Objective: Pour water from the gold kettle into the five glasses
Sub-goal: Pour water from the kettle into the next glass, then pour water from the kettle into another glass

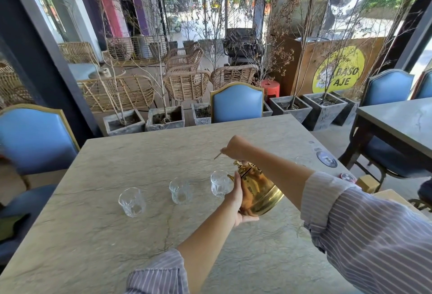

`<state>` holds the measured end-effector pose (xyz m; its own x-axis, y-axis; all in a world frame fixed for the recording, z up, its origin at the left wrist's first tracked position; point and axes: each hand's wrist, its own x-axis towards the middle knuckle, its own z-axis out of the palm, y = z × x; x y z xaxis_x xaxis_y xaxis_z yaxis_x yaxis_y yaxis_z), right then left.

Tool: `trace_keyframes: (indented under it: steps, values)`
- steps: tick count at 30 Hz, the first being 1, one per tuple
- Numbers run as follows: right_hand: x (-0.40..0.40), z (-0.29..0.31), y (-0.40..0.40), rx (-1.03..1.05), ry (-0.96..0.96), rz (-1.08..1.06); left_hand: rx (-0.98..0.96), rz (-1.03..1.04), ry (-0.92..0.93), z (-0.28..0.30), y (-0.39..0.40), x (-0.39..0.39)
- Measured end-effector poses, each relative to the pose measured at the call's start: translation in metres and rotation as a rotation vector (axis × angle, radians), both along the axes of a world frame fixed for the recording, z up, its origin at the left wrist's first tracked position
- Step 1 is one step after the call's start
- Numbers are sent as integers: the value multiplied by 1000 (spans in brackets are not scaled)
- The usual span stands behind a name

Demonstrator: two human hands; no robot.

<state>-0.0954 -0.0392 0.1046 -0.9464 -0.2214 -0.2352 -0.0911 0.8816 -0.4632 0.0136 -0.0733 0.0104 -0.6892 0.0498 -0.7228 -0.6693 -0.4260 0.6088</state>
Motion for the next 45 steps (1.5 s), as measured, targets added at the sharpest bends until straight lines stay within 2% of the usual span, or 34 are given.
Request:
trace_keyframes:
  steps: [8,14,25,31,37,45]
  values:
    - [1,-8,5,-12,24,-6,-29,-1,5,-11,-5,-2]
    - [12,-24,15,-131,56,-50,-114,6,49,-28,-13,1]
    - [48,-57,32,-491,204,-150,-264,44,53,-41,-27,15]
    - [63,-58,25,-639,283,-125,-374,108,159,-49,-46,22]
    - [66,-53,-10,-711,221,-53,-470,159,179,-47,-74,36]
    - [64,-50,-63,-614,95,75,-358,251,85,-41,-104,51]
